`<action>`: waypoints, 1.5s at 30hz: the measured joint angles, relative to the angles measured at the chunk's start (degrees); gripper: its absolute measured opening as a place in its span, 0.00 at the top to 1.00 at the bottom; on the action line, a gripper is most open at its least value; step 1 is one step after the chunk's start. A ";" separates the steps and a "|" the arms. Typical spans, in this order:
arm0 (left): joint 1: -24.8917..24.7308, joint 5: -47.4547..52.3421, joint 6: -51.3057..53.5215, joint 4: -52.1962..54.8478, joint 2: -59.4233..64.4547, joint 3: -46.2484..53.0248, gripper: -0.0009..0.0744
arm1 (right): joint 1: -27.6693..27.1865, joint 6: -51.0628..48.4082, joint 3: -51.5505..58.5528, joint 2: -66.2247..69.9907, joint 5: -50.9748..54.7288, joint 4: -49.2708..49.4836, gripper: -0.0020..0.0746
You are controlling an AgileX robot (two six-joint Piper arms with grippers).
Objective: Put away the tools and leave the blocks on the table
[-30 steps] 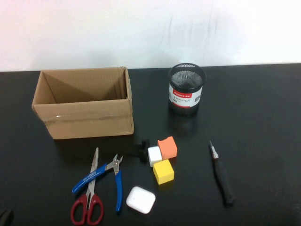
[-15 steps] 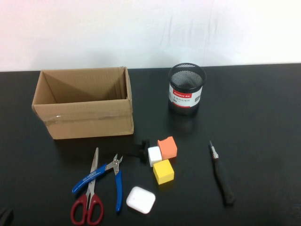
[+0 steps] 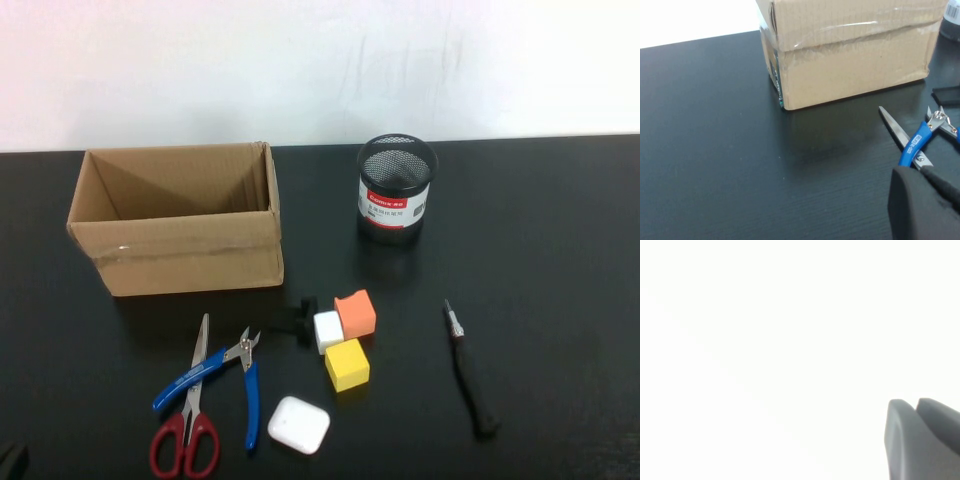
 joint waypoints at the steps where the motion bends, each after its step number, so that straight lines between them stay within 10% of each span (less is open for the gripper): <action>1: 0.00 0.00 0.00 0.00 0.00 0.00 0.99 | 0.00 0.92 -1.75 0.00 1.05 1.95 0.98; 16: 0.00 0.00 0.00 0.00 0.00 0.00 0.99 | 0.00 -3.15 -53.29 27.42 75.21 3.16 0.98; 26: 0.00 0.00 0.00 0.00 0.00 0.00 0.99 | 0.10 -4.69 -55.82 43.02 72.22 9.44 0.98; 36: 0.00 0.00 0.00 0.00 0.00 0.00 0.99 | 0.62 -18.65 -76.11 67.30 105.30 21.45 0.98; 45: 0.00 0.00 0.00 0.00 -0.10 0.00 0.99 | 17.52 -11.23 -78.64 80.11 108.27 6.85 0.98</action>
